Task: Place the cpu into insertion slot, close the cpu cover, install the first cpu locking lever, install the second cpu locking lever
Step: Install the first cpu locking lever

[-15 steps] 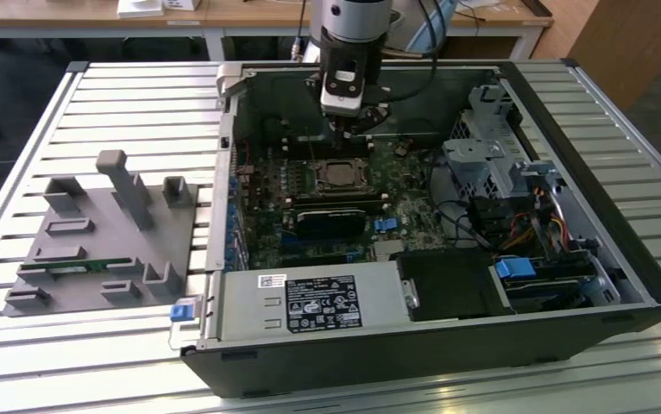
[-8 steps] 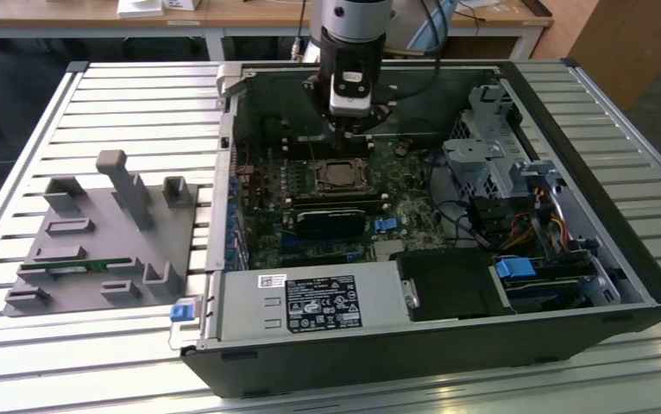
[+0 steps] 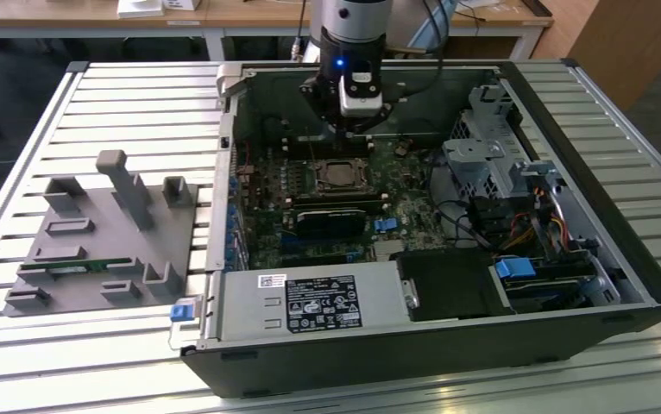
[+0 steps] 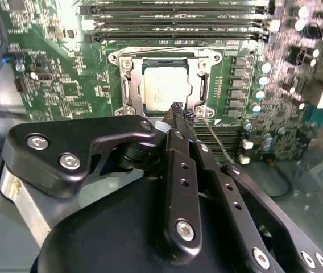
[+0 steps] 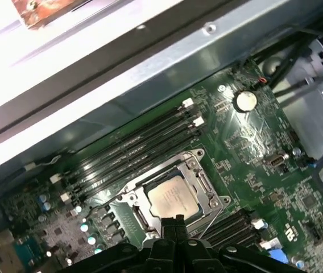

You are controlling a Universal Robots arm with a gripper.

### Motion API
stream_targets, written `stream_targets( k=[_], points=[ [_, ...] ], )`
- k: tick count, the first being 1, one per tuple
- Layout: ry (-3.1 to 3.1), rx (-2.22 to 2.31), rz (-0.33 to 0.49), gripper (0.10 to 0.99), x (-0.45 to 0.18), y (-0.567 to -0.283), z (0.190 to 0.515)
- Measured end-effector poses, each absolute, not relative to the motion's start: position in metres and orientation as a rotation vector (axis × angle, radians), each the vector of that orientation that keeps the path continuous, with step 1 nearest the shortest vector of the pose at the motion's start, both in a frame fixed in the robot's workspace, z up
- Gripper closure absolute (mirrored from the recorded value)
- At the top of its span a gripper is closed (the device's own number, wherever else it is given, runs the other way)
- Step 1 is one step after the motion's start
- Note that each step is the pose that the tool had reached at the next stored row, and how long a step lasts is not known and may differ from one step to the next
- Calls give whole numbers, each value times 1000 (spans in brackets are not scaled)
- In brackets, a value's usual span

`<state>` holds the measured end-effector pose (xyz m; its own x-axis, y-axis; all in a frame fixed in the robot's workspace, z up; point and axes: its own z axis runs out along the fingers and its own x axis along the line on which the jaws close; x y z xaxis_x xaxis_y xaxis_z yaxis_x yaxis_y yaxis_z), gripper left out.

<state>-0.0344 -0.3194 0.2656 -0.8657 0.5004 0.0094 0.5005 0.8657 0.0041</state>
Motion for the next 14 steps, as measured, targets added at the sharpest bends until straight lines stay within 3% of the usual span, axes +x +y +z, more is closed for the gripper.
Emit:
stream_targets(
  k=[14],
  points=[
    [-3099,-460,-9,980,-34,-319,265]
  ],
)
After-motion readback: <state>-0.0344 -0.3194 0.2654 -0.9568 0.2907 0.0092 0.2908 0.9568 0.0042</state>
